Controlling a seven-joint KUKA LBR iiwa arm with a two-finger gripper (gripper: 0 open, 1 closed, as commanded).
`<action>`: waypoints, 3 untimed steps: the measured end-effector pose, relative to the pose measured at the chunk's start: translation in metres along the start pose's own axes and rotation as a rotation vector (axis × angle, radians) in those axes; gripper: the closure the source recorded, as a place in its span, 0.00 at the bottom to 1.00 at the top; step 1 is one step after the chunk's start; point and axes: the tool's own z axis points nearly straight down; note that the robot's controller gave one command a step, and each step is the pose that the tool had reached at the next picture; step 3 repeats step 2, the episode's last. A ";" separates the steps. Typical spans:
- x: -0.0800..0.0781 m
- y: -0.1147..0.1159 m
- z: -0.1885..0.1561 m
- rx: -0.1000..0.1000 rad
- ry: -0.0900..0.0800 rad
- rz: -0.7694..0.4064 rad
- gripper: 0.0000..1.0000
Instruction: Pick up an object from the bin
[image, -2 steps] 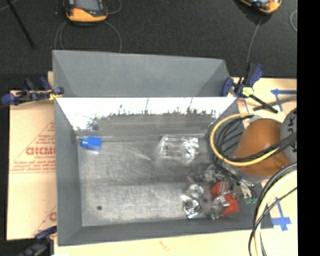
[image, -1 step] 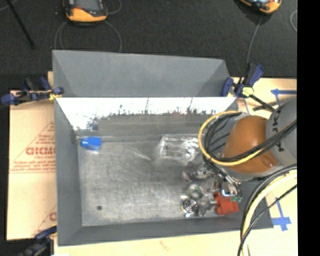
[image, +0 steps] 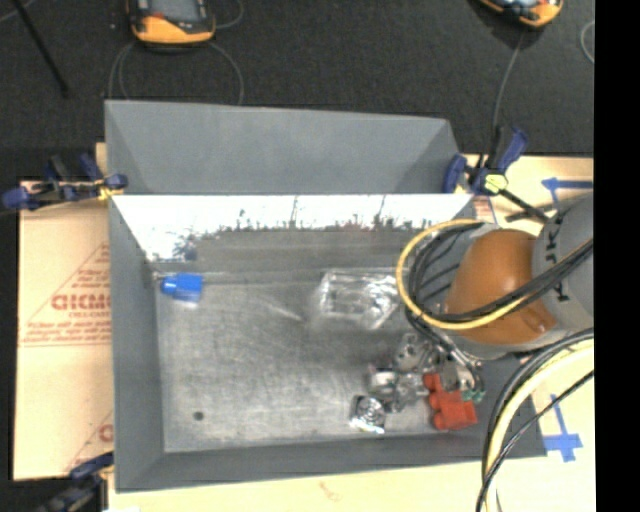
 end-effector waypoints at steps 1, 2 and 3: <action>0.000 -0.013 -0.100 -0.003 0.012 0.035 1.00; -0.017 -0.033 -0.193 -0.007 0.012 -0.550 1.00; -0.017 -0.033 -0.193 -0.007 0.012 -0.550 1.00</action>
Offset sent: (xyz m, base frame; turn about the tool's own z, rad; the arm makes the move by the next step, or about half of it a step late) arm -0.0046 -0.0108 0.0953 0.0399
